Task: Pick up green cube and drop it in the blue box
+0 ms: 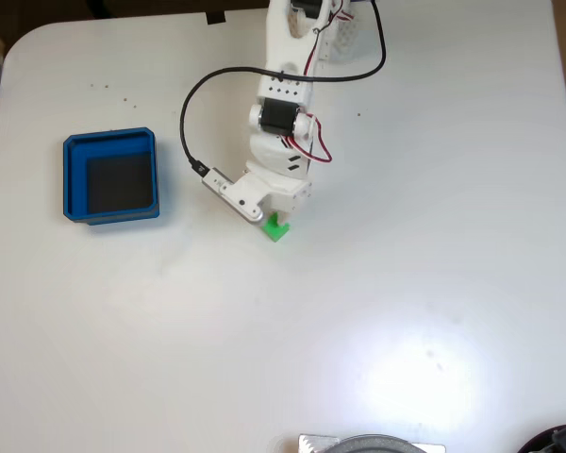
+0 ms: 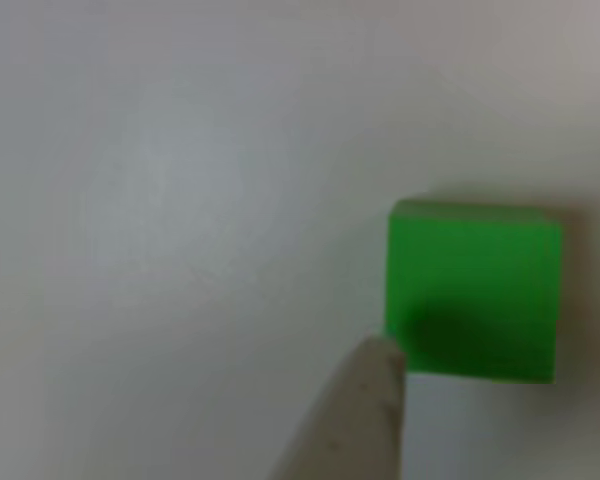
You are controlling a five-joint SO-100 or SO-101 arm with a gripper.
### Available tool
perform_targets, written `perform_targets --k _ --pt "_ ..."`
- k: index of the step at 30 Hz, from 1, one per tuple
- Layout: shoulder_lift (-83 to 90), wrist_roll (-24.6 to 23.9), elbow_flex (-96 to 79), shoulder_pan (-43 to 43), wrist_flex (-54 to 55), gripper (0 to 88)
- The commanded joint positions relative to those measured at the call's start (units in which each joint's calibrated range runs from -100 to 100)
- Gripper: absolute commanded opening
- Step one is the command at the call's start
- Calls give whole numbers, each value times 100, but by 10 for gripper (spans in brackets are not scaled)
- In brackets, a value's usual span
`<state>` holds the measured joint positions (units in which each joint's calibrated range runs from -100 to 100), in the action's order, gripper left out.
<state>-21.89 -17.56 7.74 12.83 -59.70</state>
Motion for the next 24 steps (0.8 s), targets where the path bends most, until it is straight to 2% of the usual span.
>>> perform_targets --k 1,11,19,24 --pt "-44 -73 384 -131 39 238" --pt "-77 -39 402 -146 63 239" --pt "-378 -39 402 -123 764 284" --pt "-412 -39 402 -115 797 284"
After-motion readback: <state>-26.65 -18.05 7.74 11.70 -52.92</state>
